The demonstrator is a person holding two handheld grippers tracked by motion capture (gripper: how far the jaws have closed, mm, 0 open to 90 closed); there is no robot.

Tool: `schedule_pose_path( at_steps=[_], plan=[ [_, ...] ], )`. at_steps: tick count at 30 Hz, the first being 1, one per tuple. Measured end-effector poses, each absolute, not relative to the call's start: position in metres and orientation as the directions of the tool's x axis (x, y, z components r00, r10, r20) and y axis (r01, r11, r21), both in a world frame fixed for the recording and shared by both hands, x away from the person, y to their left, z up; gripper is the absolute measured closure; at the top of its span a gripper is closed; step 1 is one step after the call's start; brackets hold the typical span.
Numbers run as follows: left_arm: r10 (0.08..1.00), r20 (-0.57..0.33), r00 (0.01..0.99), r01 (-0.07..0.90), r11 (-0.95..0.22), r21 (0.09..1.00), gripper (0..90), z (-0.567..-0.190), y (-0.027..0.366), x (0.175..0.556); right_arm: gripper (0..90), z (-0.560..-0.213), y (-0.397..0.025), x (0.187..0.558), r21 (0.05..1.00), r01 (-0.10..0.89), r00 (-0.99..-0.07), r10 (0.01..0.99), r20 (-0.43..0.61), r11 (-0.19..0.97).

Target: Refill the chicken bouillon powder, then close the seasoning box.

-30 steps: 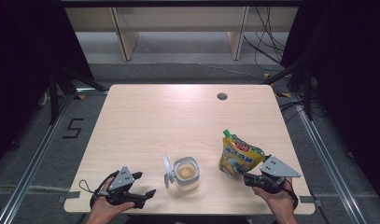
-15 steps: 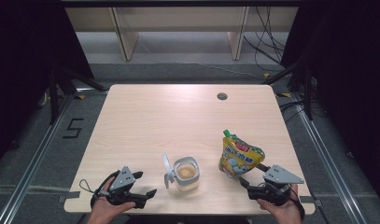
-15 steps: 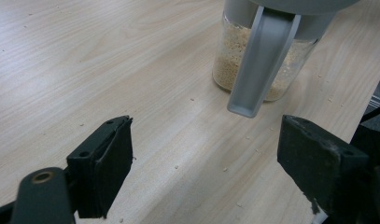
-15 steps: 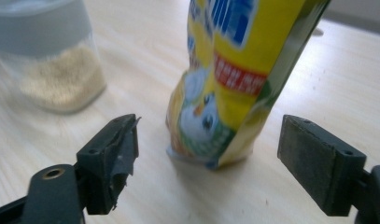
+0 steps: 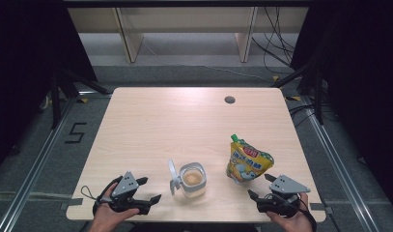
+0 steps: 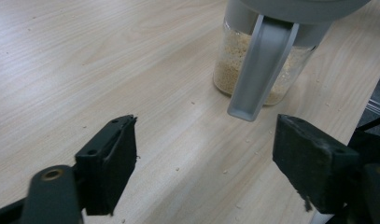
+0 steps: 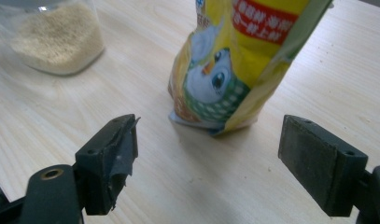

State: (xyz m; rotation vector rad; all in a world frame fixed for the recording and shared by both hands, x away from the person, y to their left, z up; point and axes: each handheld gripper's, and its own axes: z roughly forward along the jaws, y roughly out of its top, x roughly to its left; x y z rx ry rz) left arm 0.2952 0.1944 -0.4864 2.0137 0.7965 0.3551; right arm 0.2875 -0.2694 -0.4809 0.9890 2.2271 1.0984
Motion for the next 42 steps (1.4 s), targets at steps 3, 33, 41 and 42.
schedule_pose_path(
  at_steps=[3, 33, 41, 42],
  plan=[
    [0.652, -0.058, 0.756, 0.382, -0.368, 0.848, 32.3, -0.486, 0.194, 0.295, 20.7, -0.482, -0.272, 0.288, 0.818, 0.406, -0.625, 0.777, -0.078, 0.408],
    [0.619, -0.007, 0.785, 0.279, -0.344, 0.897, 89.1, -0.449, 0.175, 0.282, 22.3, -0.485, -0.272, 0.283, 0.777, 0.449, -0.624, 0.778, -0.081, 0.441],
    [0.605, -0.002, 0.796, 0.262, -0.342, 0.902, 89.1, -0.438, 0.167, 0.29, 22.1, -0.486, -0.272, 0.284, 0.773, 0.452, -0.628, 0.774, -0.079, 0.446],
    [0.598, 0.011, 0.801, 0.25, -0.352, 0.902, 89.1, -0.436, 0.166, 0.292, 22.1, -0.486, -0.273, 0.284, 0.774, 0.447, -0.633, 0.77, -0.081, 0.448]
  ],
)
